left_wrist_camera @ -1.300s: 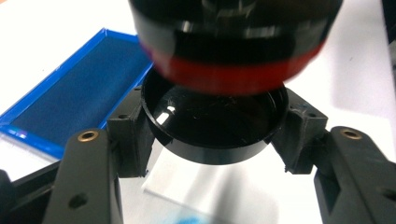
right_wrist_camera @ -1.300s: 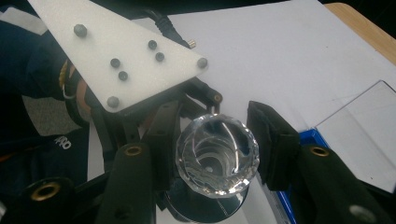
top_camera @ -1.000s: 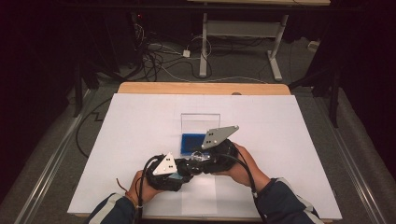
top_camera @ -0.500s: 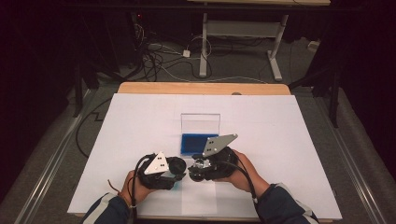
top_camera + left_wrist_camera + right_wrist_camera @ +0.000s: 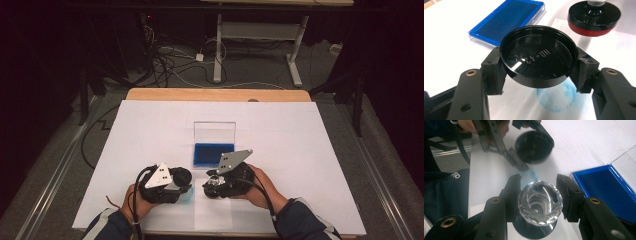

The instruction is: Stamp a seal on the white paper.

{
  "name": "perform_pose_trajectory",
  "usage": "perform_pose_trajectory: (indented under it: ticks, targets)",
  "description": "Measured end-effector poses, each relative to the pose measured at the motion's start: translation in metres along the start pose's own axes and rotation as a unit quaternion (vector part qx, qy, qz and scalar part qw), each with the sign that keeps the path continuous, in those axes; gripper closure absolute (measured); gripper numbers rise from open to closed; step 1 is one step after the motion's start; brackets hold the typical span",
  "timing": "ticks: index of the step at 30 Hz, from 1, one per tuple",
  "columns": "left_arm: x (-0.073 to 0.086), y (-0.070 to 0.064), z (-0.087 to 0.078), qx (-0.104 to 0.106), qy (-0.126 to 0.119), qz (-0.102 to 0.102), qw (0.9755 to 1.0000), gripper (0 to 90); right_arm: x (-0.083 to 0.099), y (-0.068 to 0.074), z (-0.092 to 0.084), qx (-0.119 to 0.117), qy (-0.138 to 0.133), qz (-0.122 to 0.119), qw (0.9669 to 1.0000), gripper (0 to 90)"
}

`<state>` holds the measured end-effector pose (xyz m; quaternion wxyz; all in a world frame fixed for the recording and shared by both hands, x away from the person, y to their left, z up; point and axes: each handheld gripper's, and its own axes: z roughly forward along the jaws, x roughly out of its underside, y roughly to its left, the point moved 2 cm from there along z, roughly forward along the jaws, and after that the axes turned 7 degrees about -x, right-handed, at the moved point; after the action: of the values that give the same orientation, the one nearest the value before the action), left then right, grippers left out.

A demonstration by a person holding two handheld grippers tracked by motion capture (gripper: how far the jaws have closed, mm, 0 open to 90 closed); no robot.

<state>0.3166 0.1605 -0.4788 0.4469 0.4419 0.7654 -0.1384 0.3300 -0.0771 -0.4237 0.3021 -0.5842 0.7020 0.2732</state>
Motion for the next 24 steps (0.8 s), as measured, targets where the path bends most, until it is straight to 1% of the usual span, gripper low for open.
perform_pose_trajectory:
  ticks: [6, 14, 18, 24]
  targets:
    - [0.009, 0.005, -0.013, -0.014, -0.001, -0.009, 0.9999, 36.5, 0.003, 0.0, 0.003, -0.003, 0.005, 0.002, 1.0, 56.1]
    - [0.019, 0.008, -0.027, -0.028, -0.003, -0.02, 0.9994, 36.5, 0.01, 0.0, 0.008, -0.006, 0.014, 0.003, 0.9999, 56.1]
    - [0.023, 0.01, -0.034, -0.036, -0.004, -0.025, 0.999, 36.4, 0.012, 0.003, 0.008, -0.005, 0.016, 0.003, 0.9999, 56.1]
    - [0.027, 0.01, -0.041, -0.042, -0.004, -0.031, 0.9986, 36.5, 0.015, 0.005, 0.009, -0.001, 0.018, 0.003, 0.9998, 56.1]
